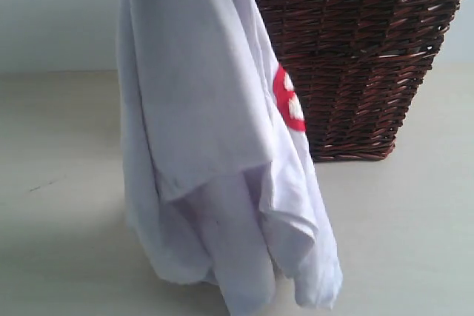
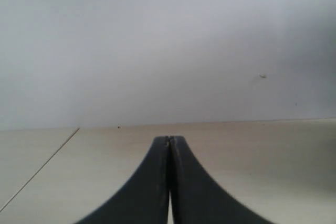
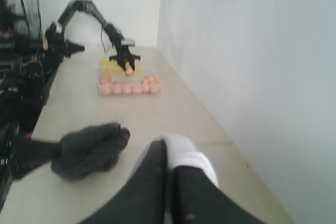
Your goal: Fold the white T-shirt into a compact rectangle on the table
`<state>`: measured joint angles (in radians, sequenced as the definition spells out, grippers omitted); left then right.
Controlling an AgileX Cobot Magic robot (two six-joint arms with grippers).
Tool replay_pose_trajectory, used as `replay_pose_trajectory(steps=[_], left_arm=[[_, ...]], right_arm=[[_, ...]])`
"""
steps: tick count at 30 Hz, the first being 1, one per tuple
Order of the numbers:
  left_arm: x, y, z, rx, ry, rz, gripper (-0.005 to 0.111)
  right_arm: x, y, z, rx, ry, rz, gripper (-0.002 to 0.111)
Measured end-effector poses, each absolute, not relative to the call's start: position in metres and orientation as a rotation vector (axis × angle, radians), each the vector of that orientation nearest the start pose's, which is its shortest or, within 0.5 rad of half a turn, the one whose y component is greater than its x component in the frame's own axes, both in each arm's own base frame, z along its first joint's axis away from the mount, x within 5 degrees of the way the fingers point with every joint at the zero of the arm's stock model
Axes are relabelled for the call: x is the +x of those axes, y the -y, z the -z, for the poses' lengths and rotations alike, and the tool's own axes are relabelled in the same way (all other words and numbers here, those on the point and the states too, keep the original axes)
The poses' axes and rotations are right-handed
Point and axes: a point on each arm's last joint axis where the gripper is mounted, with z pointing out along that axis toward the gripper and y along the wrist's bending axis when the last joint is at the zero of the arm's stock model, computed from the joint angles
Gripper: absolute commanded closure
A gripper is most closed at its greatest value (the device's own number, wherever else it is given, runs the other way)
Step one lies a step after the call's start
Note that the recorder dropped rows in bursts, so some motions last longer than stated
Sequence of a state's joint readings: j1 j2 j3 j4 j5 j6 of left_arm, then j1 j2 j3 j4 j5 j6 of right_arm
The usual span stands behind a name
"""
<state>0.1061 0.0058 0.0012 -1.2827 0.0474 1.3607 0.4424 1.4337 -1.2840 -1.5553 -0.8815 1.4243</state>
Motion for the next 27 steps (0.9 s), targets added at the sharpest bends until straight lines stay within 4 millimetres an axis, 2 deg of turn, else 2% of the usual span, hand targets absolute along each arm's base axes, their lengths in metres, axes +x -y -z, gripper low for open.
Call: replay_pose_trajectory(steps=[1, 2, 3, 4, 6, 9, 12, 15, 20, 23, 27], left_arm=[[0.057, -0.002, -0.211, 0.016, -1.505, -0.114, 0.107], [0.057, -0.002, -0.211, 0.016, -1.505, -0.114, 0.107], [0.057, -0.002, -0.211, 0.016, -1.505, -0.114, 0.107], [0.057, -0.002, -0.211, 0.016, -1.505, -0.114, 0.107], [0.057, -0.002, -0.211, 0.016, -1.505, -0.114, 0.107], [0.057, -0.002, -0.211, 0.016, -1.505, -0.114, 0.107], [0.057, -0.002, -0.211, 0.016, -1.505, -0.114, 0.107], [0.057, -0.002, -0.211, 0.016, -1.505, -0.114, 0.107], [0.057, -0.002, -0.211, 0.016, -1.505, -0.114, 0.107], [0.057, -0.002, -0.211, 0.016, -1.505, -0.114, 0.107], [0.057, -0.002, -0.211, 0.016, -1.505, -0.114, 0.107]], right_arm=[[0.25, -0.199, -0.419, -1.075, -1.249, -0.958, 0.108], [0.247, -0.201, -0.439, -1.072, -1.158, -0.942, 0.108], [0.245, -0.201, -0.451, -1.072, -1.105, -0.931, 0.108], [0.238, -0.198, -0.469, -1.077, -1.023, -0.896, 0.108], [0.224, -0.191, -0.492, -1.07, -0.937, -0.865, 0.108], [0.206, -0.186, -0.503, -1.107, -0.909, -0.899, 0.108], [0.204, -0.189, -0.487, -1.256, -0.997, -0.912, 0.108], [0.222, -0.203, -0.455, -1.361, -1.136, -1.008, 0.108], [0.259, -0.222, -0.412, -1.37, -1.281, -1.083, 0.108], [0.274, -0.23, -0.39, -1.376, -1.345, -1.107, 0.108], [0.281, -0.234, -0.38, -1.373, -1.377, -1.115, 0.108]])
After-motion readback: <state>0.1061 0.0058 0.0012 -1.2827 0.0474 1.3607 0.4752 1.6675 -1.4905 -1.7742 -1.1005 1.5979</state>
